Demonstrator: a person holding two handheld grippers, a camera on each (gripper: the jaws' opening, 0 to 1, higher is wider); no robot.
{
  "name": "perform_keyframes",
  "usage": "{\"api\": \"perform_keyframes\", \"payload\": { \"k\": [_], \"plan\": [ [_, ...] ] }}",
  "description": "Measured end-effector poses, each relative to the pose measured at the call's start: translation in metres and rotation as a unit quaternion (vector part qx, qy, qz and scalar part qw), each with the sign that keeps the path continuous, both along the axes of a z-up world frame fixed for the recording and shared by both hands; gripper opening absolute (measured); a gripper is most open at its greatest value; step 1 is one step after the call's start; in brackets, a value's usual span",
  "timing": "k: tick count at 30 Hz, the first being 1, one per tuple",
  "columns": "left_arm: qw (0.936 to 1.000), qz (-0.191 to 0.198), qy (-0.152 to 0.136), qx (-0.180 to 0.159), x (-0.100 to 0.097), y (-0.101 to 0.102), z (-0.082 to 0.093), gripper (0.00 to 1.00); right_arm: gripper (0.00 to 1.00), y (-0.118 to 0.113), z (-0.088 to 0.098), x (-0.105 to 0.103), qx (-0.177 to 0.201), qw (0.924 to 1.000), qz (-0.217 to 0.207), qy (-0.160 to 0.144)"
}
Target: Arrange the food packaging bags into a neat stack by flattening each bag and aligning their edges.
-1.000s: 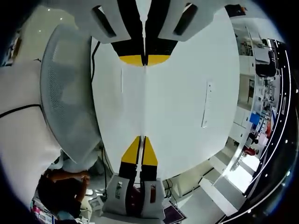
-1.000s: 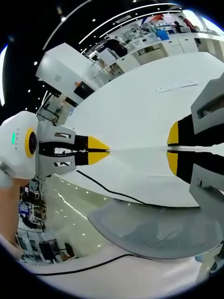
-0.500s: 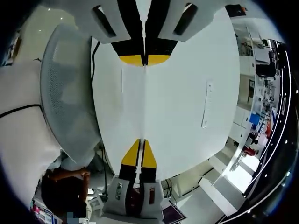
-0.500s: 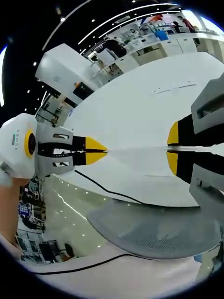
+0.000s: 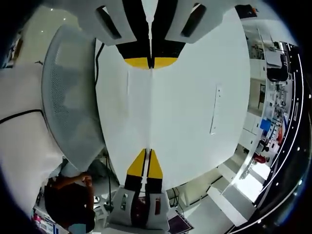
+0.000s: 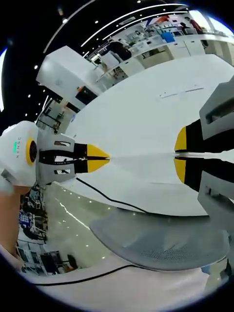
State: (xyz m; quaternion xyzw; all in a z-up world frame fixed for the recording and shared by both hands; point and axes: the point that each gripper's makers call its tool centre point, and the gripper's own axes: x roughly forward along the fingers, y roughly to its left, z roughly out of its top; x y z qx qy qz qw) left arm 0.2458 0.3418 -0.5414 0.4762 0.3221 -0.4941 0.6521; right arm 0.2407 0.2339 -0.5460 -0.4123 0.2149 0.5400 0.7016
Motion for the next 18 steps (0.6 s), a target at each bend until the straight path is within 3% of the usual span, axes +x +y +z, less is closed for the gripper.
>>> {"api": "perform_keyframes", "payload": {
  "k": [18],
  "plan": [
    [1.0, 0.002, 0.001, 0.002, -0.0027, 0.0017, -0.0004, 0.0, 0.0, -0.0046, -0.0015, 0.0013, -0.005, 1.0, -0.003, 0.001]
  ]
}}
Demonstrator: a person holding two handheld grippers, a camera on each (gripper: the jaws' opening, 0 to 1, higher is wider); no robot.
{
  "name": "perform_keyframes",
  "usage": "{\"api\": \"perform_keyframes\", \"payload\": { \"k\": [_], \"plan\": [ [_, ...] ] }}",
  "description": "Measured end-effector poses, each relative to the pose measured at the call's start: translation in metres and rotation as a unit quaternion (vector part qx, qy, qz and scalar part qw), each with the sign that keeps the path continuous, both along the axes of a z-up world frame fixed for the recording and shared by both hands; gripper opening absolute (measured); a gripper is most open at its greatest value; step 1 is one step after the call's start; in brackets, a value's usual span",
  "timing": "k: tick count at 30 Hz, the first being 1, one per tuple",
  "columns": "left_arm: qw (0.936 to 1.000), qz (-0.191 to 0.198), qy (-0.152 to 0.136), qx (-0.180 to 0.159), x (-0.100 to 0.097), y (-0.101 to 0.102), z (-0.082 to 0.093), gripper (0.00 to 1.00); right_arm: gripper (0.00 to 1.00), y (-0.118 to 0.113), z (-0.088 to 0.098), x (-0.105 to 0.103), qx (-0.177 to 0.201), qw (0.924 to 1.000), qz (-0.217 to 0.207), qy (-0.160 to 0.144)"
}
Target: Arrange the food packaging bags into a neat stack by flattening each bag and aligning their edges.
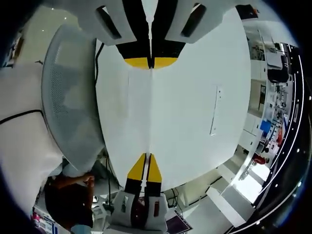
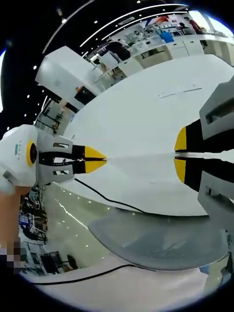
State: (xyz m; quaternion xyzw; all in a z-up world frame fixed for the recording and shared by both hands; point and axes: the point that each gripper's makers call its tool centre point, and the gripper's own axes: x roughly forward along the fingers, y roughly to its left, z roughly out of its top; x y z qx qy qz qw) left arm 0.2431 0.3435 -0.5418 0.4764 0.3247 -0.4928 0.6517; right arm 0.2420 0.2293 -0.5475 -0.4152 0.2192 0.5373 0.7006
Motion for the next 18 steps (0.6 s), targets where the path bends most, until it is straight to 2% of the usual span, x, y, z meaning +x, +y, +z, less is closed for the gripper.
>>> {"api": "perform_keyframes", "payload": {
  "k": [18],
  "plan": [
    [1.0, 0.003, -0.006, 0.0, 0.0035, -0.0003, -0.0008, 0.0, 0.0, -0.0001, -0.0023, 0.0, 0.002, 0.9999, -0.009, 0.012]
  ]
}}
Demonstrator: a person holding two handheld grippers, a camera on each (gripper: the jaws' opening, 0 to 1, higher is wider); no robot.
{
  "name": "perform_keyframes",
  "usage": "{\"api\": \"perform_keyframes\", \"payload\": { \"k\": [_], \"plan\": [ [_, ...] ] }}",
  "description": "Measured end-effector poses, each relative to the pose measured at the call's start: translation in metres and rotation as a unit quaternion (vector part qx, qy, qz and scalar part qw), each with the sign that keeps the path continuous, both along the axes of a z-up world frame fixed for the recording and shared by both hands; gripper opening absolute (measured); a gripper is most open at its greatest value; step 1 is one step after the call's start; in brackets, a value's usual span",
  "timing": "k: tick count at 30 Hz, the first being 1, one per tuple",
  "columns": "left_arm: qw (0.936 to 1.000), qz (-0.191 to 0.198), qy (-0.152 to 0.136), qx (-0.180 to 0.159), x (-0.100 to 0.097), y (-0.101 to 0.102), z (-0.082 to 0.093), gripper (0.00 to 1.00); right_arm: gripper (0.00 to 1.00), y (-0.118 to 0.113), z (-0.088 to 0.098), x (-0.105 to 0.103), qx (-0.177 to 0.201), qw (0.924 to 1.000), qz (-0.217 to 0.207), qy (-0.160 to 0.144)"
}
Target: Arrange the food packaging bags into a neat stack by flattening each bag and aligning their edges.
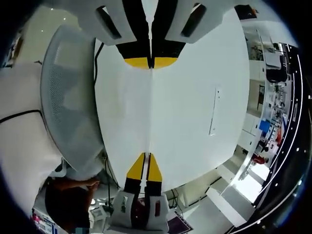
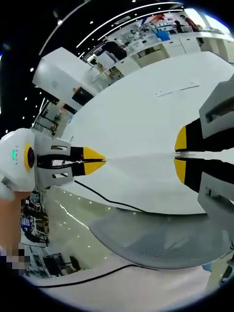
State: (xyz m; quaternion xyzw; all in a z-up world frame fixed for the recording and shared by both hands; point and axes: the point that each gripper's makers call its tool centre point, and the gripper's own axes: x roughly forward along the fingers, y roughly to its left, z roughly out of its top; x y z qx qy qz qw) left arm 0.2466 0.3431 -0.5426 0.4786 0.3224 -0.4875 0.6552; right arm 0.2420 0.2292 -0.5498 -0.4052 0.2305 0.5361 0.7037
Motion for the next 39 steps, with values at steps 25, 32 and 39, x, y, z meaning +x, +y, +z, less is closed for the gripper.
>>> {"api": "perform_keyframes", "payload": {
  "k": [25, 32, 39],
  "plan": [
    [0.9999, -0.003, -0.005, -0.01, 0.0, -0.008, 0.003, 0.0, 0.08, 0.022, 0.015, -0.001, 0.045, 0.9979, -0.013, 0.045],
    [0.9999, -0.002, -0.006, -0.011, 0.001, -0.008, 0.003, 0.0, 0.08, 0.03, 0.024, 0.001, 0.065, 0.9961, -0.019, 0.057],
    [0.9999, -0.001, -0.008, -0.012, 0.001, -0.007, 0.003, 0.0, 0.07, 0.036, 0.028, 0.006, 0.077, 0.9948, -0.022, 0.063]
  ]
}}
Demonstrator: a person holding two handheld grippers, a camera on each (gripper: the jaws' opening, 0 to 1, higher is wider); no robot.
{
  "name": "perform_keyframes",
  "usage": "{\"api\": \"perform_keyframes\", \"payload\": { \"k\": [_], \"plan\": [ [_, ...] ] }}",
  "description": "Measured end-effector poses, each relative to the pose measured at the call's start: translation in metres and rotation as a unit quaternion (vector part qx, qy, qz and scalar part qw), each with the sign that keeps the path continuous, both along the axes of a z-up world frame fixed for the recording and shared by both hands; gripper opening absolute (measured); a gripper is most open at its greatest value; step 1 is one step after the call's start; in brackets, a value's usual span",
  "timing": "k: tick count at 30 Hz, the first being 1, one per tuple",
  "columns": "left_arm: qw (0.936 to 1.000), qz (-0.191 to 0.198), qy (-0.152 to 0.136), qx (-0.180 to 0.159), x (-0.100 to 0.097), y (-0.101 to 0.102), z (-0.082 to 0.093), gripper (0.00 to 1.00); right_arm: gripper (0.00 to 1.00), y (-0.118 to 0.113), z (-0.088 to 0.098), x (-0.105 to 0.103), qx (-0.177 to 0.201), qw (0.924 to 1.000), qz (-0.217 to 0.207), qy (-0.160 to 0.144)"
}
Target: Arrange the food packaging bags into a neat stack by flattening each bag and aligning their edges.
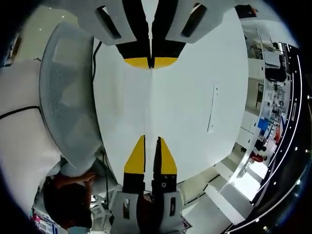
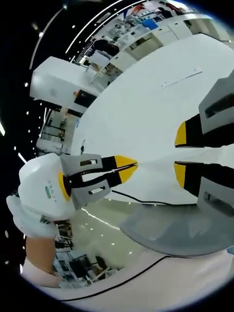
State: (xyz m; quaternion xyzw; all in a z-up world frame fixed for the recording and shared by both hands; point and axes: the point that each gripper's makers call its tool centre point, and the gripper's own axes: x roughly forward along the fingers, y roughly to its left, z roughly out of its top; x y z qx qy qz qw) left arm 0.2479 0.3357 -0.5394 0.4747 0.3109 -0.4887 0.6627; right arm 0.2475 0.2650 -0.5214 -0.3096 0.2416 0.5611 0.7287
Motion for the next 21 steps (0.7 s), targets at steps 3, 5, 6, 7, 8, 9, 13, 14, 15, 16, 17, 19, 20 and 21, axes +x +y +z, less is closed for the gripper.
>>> {"api": "perform_keyframes", "payload": {
  "k": [3, 5, 6, 7, 8, 9, 13, 14, 15, 16, 17, 19, 20, 21],
  "plan": [
    [1.0, -0.001, -0.001, 0.0, 0.0, -0.001, 0.001, 0.0, 0.06, 0.001, 0.001, 0.0, 0.0, 1.0, 0.0, 0.001],
    [1.0, -0.001, -0.001, -0.002, -0.001, -0.001, 0.001, 0.0, 0.06, 0.002, -0.001, 0.001, -0.004, 1.0, 0.002, 0.0],
    [1.0, -0.001, -0.001, -0.002, 0.0, -0.002, 0.002, 0.0, 0.06, 0.002, -0.001, 0.001, -0.007, 1.0, 0.004, -0.001],
    [1.0, -0.001, -0.002, -0.003, 0.0, -0.002, 0.001, 0.0, 0.05, 0.002, -0.002, 0.001, -0.011, 0.9999, 0.006, -0.003],
    [1.0, 0.0, -0.002, -0.004, 0.0, -0.002, 0.001, 0.0, 0.05, 0.002, -0.004, 0.001, -0.013, 0.9999, 0.007, -0.003],
    [1.0, 0.0, -0.002, -0.004, 0.0, -0.002, 0.001, 0.0, 0.05, 0.002, -0.005, 0.002, -0.014, 0.9999, 0.008, -0.003],
    [1.0, 0.0, -0.002, -0.004, -0.001, -0.002, 0.001, 0.0, 0.04, 0.003, -0.008, -0.001, -0.021, 0.9997, 0.011, -0.004],
    [1.0, 0.001, -0.001, -0.004, -0.002, -0.002, 0.001, 0.0, 0.04, 0.003, -0.01, -0.001, -0.023, 0.9996, 0.013, -0.004],
    [1.0, 0.001, -0.001, -0.004, -0.002, -0.002, 0.001, 0.0, 0.04, 0.004, -0.01, -0.002, -0.024, 0.9996, 0.015, -0.004],
    [1.0, 0.001, -0.001, -0.003, -0.003, -0.001, 0.0, 0.0, 0.04, 0.004, -0.01, -0.002, -0.025, 0.9996, 0.015, -0.003],
    [1.0, 0.001, -0.001, -0.003, -0.003, -0.001, 0.0, 0.0, 0.04, 0.004, -0.011, -0.002, -0.026, 0.9995, 0.015, -0.003],
    [1.0, 0.0, -0.001, -0.002, -0.003, -0.002, 0.001, 0.0, 0.04, 0.004, -0.012, -0.003, -0.029, 0.9994, 0.017, -0.004],
    [1.0, 0.0, -0.001, -0.003, -0.003, -0.002, 0.001, 0.0, 0.04, 0.003, -0.012, -0.002, -0.03, 0.9994, 0.016, -0.004],
    [1.0, 0.0, -0.002, -0.003, -0.003, -0.002, 0.001, 0.0, 0.04, 0.002, -0.012, -0.002, -0.03, 0.9994, 0.016, -0.003]
  ]
}}
